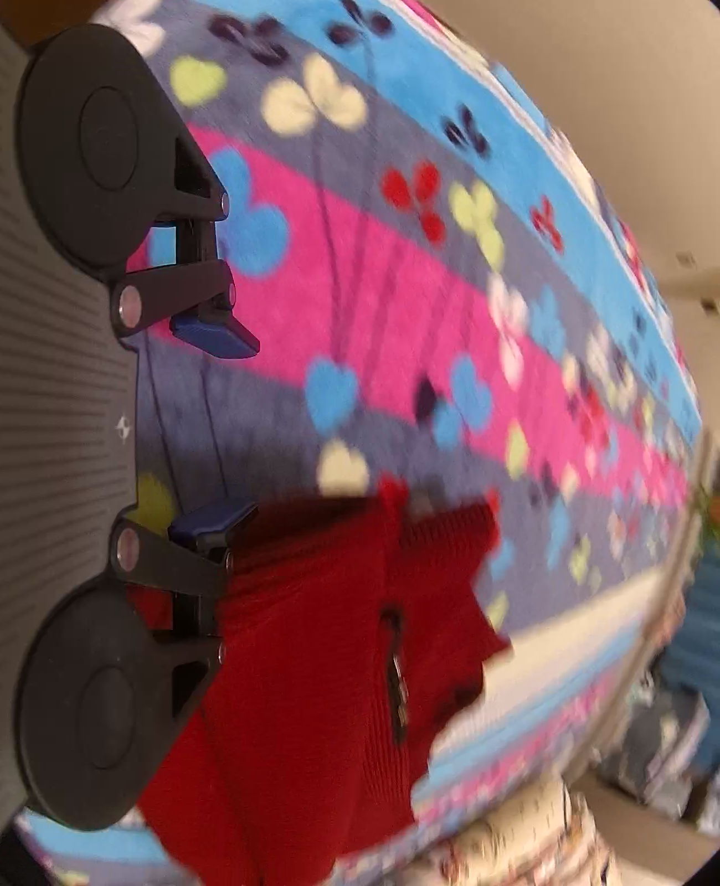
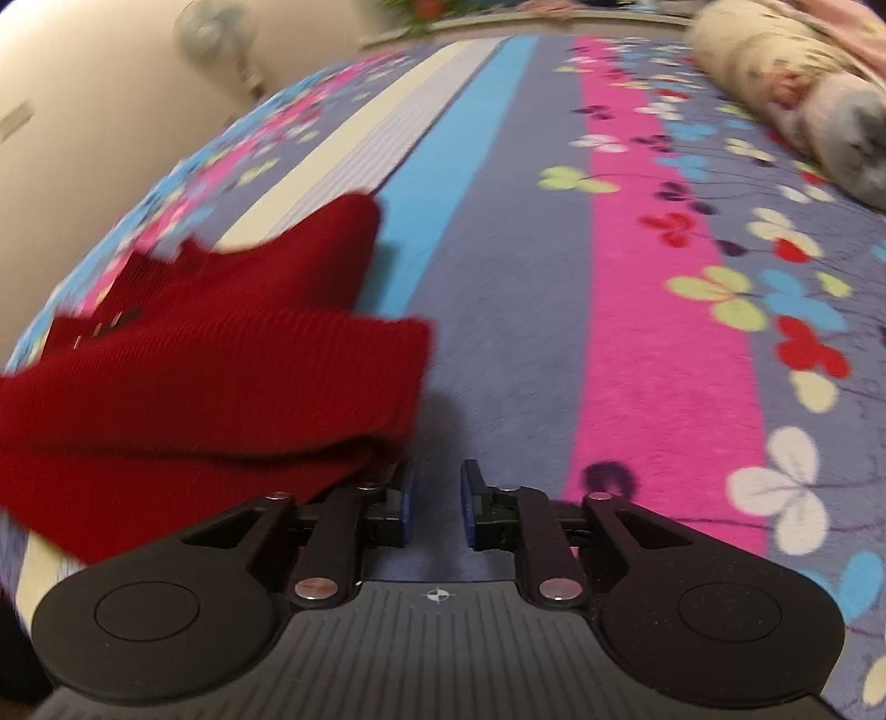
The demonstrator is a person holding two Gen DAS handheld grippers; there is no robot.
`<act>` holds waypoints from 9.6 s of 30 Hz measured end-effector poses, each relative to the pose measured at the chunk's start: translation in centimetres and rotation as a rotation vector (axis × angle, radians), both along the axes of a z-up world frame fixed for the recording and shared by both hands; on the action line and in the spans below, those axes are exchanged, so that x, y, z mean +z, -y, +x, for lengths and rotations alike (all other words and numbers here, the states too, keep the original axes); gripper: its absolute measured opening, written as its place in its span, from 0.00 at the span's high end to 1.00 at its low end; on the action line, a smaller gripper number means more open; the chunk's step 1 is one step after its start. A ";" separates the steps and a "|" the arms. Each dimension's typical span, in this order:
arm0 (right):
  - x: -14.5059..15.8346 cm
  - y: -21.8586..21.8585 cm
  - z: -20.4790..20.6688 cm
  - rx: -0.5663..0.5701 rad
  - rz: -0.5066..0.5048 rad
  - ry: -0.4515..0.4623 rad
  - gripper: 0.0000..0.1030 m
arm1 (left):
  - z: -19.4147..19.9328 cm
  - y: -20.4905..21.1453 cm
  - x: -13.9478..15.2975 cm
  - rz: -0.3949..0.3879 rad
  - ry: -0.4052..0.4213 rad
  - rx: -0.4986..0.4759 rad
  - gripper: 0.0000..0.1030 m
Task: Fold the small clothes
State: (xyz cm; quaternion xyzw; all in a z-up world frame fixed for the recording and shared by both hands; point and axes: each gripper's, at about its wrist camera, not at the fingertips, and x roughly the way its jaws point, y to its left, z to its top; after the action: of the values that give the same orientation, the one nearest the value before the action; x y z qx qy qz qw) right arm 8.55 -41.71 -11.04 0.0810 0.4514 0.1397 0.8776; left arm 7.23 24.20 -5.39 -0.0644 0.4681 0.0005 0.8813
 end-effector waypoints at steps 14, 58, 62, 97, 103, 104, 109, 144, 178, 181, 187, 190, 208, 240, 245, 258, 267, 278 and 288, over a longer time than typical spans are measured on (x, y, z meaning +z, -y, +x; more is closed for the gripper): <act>1.1 -3.2 1.9 0.026 -0.024 0.106 0.80 | 2.2 2.7 0.3 0.000 0.066 -0.056 0.40; 0.5 -3.2 7.9 -0.203 0.114 0.145 0.72 | 7.3 1.7 -0.2 -0.112 0.123 0.051 0.38; 0.7 -3.2 8.3 -0.184 0.166 0.154 0.70 | 7.8 2.4 -0.2 -0.102 0.145 0.021 0.30; -2.7 0.0 10.2 -0.301 0.470 -0.050 0.44 | 10.7 0.4 -2.5 -0.249 0.075 0.145 0.55; -4.9 0.7 10.2 -0.346 0.586 -0.118 0.28 | 10.7 1.5 -2.8 -0.211 0.057 0.088 0.45; -5.3 0.8 10.1 -0.351 0.608 -0.128 0.28 | 10.7 1.4 -2.8 -0.209 0.057 0.087 0.45; -5.4 0.2 10.1 -0.297 0.660 -0.134 0.42 | 10.6 1.5 -2.8 -0.206 0.064 0.087 0.52; 0.9 -5.0 7.9 -0.199 0.279 -0.006 0.49 | 5.0 0.8 -1.9 -0.186 -0.071 0.074 0.47; 0.7 -3.7 0.0 -0.194 0.113 -0.068 0.87 | -1.9 1.6 -1.5 -0.048 -0.129 0.070 0.72; 2.1 -4.5 -0.2 -0.186 0.053 0.022 0.77 | -2.3 0.9 -0.7 -0.077 -0.070 0.113 0.51; 3.5 -4.9 -0.7 -0.168 0.059 0.154 0.60 | -1.7 -0.3 -0.7 -0.133 -0.046 0.180 0.33; 2.8 -5.2 -0.2 -0.150 0.055 0.124 0.60 | -1.2 -0.3 -1.0 -0.175 -0.049 0.190 0.24; 1.5 -7.9 1.2 -0.047 -0.142 0.109 0.49 | 5.8 -0.9 -5.5 -0.315 -0.162 0.100 0.10; 0.5 -9.3 1.8 0.025 -0.171 0.064 0.47 | 7.7 -1.7 -5.2 -0.335 -0.135 0.238 0.06; 0.5 -9.5 1.8 0.028 -0.179 0.065 0.47 | 7.0 -2.0 -5.6 -0.399 -0.137 0.224 0.07; 0.4 -9.5 1.7 0.029 -0.179 0.064 0.47 | 7.7 0.6 -5.6 -0.404 -0.139 0.127 0.13; 0.4 -9.5 1.7 0.029 -0.183 0.064 0.46 | 7.7 -1.2 -4.9 -0.333 -0.093 0.251 0.09; 0.4 -9.6 1.7 0.032 -0.187 0.063 0.46 | 7.6 -0.3 -5.5 -0.422 -0.133 0.115 0.08; 0.3 -9.7 1.8 0.029 -0.187 0.055 0.44 | 7.3 -1.6 -5.7 -0.439 -0.123 0.191 0.08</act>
State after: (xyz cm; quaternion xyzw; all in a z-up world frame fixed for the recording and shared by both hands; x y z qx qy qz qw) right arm 10.38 -32.02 -10.75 -0.0119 0.4392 0.1120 0.8913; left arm 14.49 25.85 -11.10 -0.2980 0.5017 -0.0141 0.8120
